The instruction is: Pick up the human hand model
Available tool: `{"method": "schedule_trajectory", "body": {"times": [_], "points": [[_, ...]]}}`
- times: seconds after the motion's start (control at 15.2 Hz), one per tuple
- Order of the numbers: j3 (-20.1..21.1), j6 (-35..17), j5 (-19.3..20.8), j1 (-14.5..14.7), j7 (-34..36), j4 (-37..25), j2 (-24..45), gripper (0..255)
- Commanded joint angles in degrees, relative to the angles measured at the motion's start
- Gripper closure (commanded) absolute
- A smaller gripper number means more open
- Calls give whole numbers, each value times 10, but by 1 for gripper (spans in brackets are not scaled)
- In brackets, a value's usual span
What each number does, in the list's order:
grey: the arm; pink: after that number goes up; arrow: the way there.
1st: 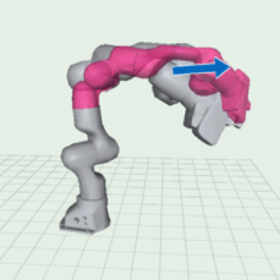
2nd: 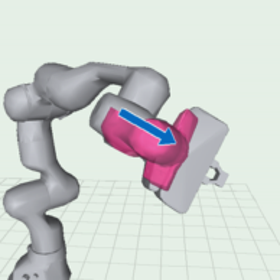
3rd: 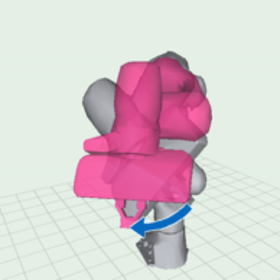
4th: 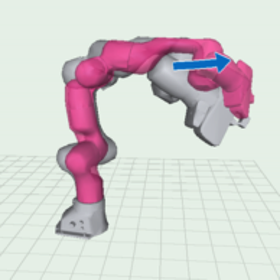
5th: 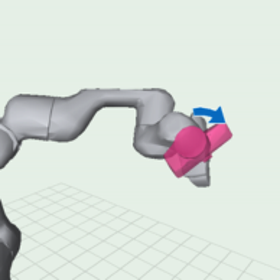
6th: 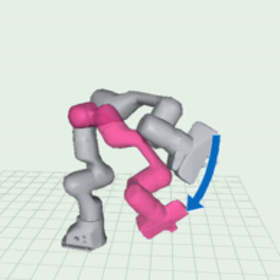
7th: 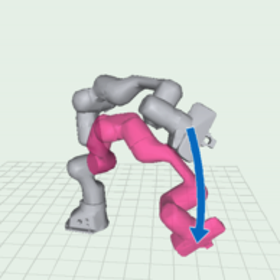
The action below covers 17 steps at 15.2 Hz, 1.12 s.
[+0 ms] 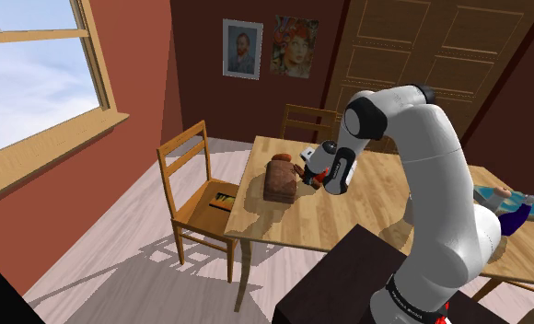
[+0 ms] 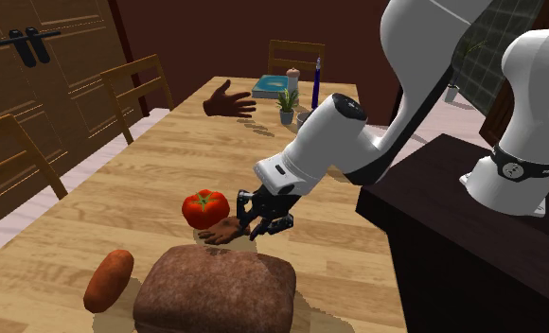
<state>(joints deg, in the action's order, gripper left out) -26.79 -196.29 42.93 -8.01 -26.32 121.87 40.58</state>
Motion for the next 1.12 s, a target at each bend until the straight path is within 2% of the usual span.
{"method": "schedule_trajectory", "body": {"times": [0.0,0.46,0.92,1.06], "points": [[4,6,5,-4,-1,4,-10,255],[49,56,35,-48,-9,22,-79,255],[126,112,43,-118,-35,38,-144,255],[127,113,42,-119,-36,38,-145,255]]}}
